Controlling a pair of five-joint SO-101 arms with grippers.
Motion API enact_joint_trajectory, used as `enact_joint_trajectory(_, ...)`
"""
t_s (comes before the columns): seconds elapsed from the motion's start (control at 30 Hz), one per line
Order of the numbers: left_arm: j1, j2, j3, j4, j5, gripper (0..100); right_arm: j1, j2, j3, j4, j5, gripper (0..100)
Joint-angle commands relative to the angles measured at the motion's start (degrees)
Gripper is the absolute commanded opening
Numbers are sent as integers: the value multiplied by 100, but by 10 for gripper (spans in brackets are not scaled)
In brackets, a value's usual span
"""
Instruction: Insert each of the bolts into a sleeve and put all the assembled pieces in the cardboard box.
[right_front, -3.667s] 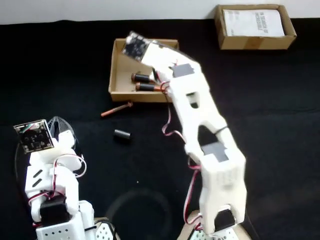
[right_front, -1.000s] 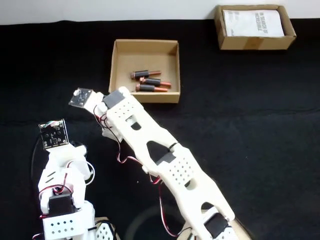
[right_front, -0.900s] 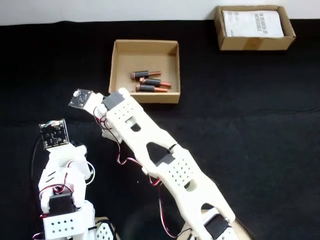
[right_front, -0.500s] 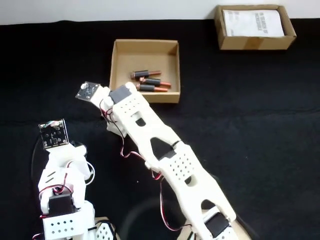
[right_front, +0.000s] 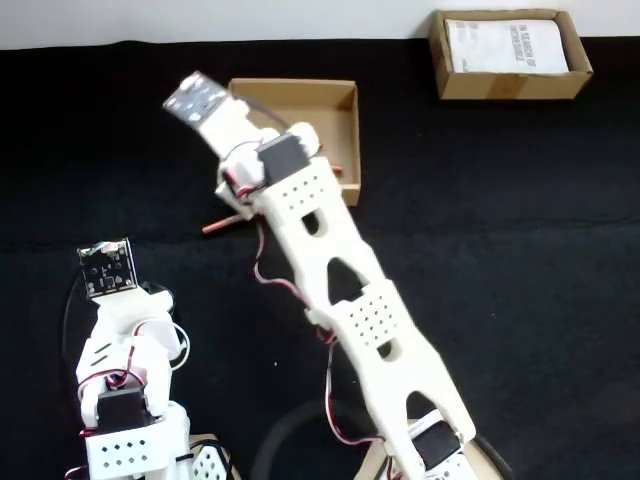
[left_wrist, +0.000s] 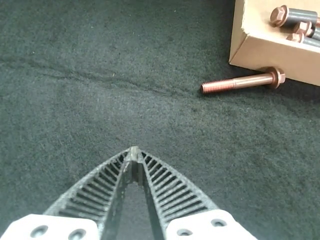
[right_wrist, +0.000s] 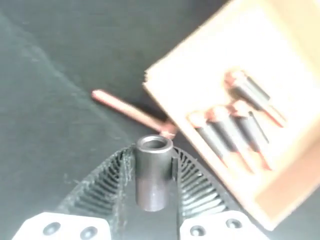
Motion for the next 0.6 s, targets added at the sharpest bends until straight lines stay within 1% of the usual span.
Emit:
enact_joint_trajectory(0.0, 66, -40, 75, -9, -9, 10, 462, -1147, -673, 48, -53, 8)
enact_joint_trajectory(0.17, 101, -31, 75, -44, -9, 10, 998, -2281, -646, 66, -158, 8)
enact_joint_trajectory(0.27, 101, -31, 75, -44, -9, 10, 1411, -2976, -646, 75, -800, 8)
enact_joint_trajectory(0.33, 101, -31, 75, -44, -18, 10, 1648, -3424, -637, 75, -1037, 8)
enact_joint_trajectory(0.47, 127, -31, 75, 35, -18, 10, 2018, -4224, -637, 75, -1046, 8)
enact_joint_trajectory(0.57, 505, -31, 75, 281, -26, 10, 2413, -4760, -629, 75, -1055, 8)
